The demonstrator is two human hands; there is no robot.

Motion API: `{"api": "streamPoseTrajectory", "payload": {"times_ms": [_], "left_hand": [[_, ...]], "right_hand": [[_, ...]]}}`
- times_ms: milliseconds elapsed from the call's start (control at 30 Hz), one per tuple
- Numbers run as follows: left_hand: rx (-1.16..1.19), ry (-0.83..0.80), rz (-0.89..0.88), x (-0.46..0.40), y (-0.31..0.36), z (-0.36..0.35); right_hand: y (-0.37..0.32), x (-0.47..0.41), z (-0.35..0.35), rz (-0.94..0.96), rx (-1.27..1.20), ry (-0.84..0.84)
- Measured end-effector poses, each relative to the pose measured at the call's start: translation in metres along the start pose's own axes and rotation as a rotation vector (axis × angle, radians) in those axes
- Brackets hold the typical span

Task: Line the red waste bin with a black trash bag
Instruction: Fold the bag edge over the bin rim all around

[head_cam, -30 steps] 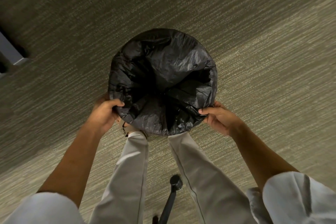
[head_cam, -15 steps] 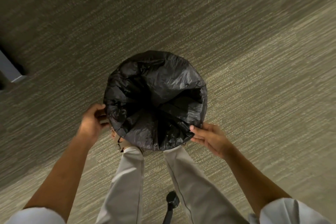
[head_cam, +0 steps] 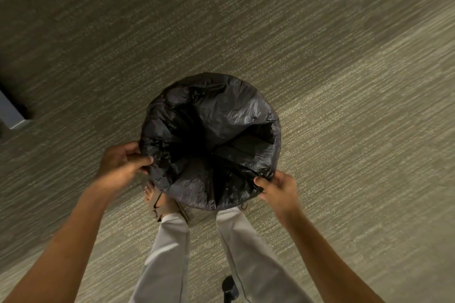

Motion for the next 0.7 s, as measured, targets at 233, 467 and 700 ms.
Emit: {"api": "streamPoseTrajectory", "payload": {"times_ms": [233, 467, 700], "left_hand": [[0.002, 0.035, -0.129, -0.039, 0.067, -0.013], [0.115, -0.001, -0.227, -0.076, 0.162, -0.037], [0.075, -0.036, -0.198, -0.075, 0.171, -0.055]], "right_hand": [[-0.061, -0.012, 0.025, 0.125, -0.092, 0.047], [-0.142, -0.057, 0.078, 0.087, -0.355, 0.11], [-0.237, -0.132, 0.128, 0.109, -0.445, 0.198]]}}
Point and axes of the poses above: each hand's wrist, its own x-axis away from the middle knuckle, its own z-axis out of the back of the hand, y = z × x, the point moved 4 cm from there along -x, towards the middle knuckle, and after that the axes turned 12 degrees about -y, right-handed, at the moved point
